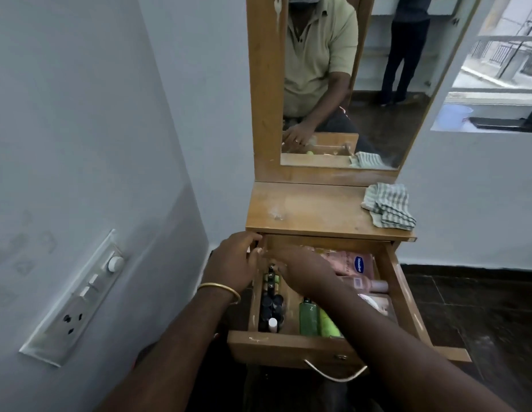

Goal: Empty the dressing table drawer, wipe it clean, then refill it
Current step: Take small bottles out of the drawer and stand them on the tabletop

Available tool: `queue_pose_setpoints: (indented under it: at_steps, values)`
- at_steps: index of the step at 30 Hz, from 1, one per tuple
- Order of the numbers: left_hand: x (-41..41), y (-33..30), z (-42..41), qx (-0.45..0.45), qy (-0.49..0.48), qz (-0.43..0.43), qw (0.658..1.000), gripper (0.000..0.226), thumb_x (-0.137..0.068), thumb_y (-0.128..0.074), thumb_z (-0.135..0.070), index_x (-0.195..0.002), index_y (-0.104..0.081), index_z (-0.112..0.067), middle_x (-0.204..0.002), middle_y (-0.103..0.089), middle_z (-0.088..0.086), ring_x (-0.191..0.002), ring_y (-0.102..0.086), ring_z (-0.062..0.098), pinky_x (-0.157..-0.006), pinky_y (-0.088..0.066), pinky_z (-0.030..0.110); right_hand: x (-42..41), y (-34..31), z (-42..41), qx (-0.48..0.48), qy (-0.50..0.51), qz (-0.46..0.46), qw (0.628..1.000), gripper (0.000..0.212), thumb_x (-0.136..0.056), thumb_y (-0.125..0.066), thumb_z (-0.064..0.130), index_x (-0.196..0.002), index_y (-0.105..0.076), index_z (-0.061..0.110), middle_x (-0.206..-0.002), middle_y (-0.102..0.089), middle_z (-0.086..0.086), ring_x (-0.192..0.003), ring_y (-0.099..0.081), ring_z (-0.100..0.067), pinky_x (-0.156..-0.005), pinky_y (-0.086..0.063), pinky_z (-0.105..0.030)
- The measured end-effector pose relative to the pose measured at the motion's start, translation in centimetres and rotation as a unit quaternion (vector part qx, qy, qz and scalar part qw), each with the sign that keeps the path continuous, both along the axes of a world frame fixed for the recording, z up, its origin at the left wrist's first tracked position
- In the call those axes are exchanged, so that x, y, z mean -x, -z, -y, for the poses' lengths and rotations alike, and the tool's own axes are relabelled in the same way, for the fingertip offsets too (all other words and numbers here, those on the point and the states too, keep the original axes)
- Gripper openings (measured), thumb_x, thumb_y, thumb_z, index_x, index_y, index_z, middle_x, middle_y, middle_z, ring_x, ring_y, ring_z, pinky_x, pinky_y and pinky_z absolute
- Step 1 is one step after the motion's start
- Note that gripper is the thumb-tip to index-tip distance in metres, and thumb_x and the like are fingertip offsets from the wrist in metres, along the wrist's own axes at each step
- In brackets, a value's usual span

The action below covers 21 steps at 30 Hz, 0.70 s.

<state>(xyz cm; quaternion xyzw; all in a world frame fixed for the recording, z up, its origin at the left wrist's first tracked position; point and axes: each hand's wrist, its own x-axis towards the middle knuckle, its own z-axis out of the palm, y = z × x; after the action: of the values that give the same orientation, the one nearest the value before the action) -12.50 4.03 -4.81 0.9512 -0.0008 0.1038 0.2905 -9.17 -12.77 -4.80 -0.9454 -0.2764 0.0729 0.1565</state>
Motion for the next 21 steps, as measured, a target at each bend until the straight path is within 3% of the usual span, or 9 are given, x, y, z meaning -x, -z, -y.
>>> queue_pose_setpoints:
  at_steps: [4,9,12,17,21]
  values:
    - [-0.4,1.5,-1.2,0.026,0.008,0.004,1.0,0.028,-0.093,-0.06,-0.018,-0.121,-0.066,-0.019,-0.122,-0.066,0.001,-0.115,-0.059,0.019,-0.099,-0.048,0.035,-1.5,1.4,-0.9,0.056,-0.053,0.026,0.997,0.05,-0.095,-0.051,0.002,-0.132,-0.057,0.035,-0.14,-0.057,0.006,-0.121,-0.056,-0.014,-0.092,-0.053,-0.033]
    - [-0.8,2.3,-1.4,0.036,0.025,0.002,0.999,0.028,-0.094,-0.059,-0.019,-0.121,-0.066,-0.021,-0.117,-0.066,-0.004,-0.109,-0.058,0.011,-0.093,-0.045,0.023,-2.3,2.1,-0.3,0.065,-0.056,0.035,0.996,0.038,-0.096,-0.055,0.014,-0.128,-0.059,0.033,-0.124,-0.066,0.005,-0.107,-0.063,-0.014,-0.086,-0.055,-0.032]
    - [-1.0,2.4,-1.0,0.035,0.049,-0.01,0.998,0.029,-0.094,-0.057,-0.022,-0.122,-0.065,-0.024,-0.118,-0.066,-0.006,-0.11,-0.058,0.011,-0.094,-0.047,0.025,-2.3,2.1,0.3,0.06,-0.025,0.019,0.998,0.027,-0.095,-0.058,0.022,-0.118,-0.063,0.035,-0.113,-0.069,0.006,-0.099,-0.064,-0.013,-0.081,-0.056,-0.034]
    - [-0.9,1.5,0.5,0.037,0.084,-0.033,0.995,0.037,-0.094,-0.061,-0.022,-0.131,-0.059,-0.025,-0.129,-0.062,-0.003,-0.118,-0.056,0.014,-0.1,-0.047,0.032,-2.1,-0.2,2.2,0.011,0.011,0.018,1.0,0.019,-0.096,-0.056,0.023,-0.111,-0.064,0.032,-0.108,-0.066,0.01,-0.098,-0.062,-0.011,-0.077,-0.051,-0.027]
    - [-0.9,-0.2,1.4,0.048,0.111,-0.009,0.993,0.043,-0.09,-0.067,-0.023,-0.132,-0.058,-0.023,-0.126,-0.062,-0.005,-0.115,-0.055,0.01,-0.093,-0.042,0.023,-1.8,-4.2,2.8,-0.069,0.011,0.016,0.997,0.016,-0.095,-0.058,0.023,-0.104,-0.068,0.032,-0.101,-0.066,0.011,-0.092,-0.061,-0.01,-0.076,-0.052,-0.031]
